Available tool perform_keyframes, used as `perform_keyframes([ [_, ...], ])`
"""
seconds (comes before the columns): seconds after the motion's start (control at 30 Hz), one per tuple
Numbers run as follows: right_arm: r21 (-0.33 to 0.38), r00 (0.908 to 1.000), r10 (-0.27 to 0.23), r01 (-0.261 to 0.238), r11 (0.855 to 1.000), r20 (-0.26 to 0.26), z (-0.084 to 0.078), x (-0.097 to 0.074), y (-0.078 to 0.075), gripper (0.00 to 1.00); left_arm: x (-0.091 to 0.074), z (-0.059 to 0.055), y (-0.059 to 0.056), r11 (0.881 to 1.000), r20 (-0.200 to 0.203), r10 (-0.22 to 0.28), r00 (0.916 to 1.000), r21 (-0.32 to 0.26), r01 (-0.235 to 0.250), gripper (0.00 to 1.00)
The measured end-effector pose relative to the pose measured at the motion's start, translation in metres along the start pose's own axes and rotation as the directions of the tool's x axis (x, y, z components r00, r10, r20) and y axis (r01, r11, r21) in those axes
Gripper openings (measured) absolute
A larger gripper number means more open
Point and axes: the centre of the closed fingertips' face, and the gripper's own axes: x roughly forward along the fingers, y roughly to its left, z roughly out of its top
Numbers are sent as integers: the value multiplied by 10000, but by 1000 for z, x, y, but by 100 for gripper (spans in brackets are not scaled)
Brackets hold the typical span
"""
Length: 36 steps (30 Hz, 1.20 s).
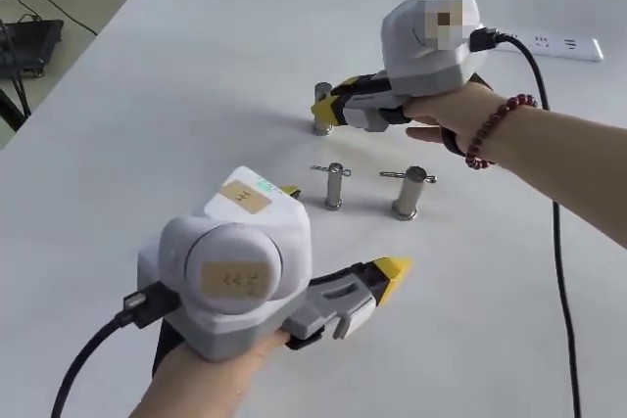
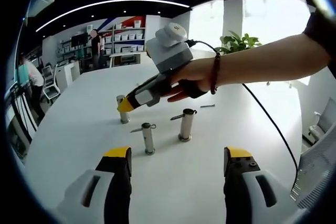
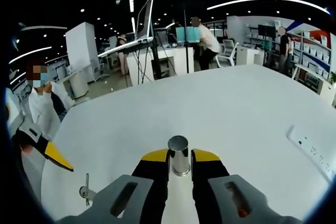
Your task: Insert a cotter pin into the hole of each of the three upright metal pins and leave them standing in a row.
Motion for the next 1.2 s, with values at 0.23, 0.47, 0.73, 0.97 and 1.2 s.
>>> perform_keyframes([
  [0.23, -395, 9999, 156, -156, 9991, 1, 1, 2, 3, 9, -3, -5, 2, 9999, -162, 107, 9998, 3, -107, 70],
  [0.47, -739, 9998, 140, -152, 9971, -160, -2, -1, 2, 8, -3, -5, 1, 9998, -186, 154, 9997, 83, -153, 70],
  [0.73, -470, 9993, -45, 28, 9989, -359, -10, -17, -6, 8, -3, -4, 1, 9998, -170, 157, 9997, 151, -155, 69],
  [0.97, -487, 9982, -292, 267, 9985, -518, -18, -39, -11, 8, -3, -3, 2, 9996, -137, 202, 9997, 210, -199, 69],
  [1.2, -273, 9961, -633, 618, 9977, -612, -30, -64, -18, 8, -4, 0, 0, 9995, -81, 173, 9998, 262, -171, 68],
])
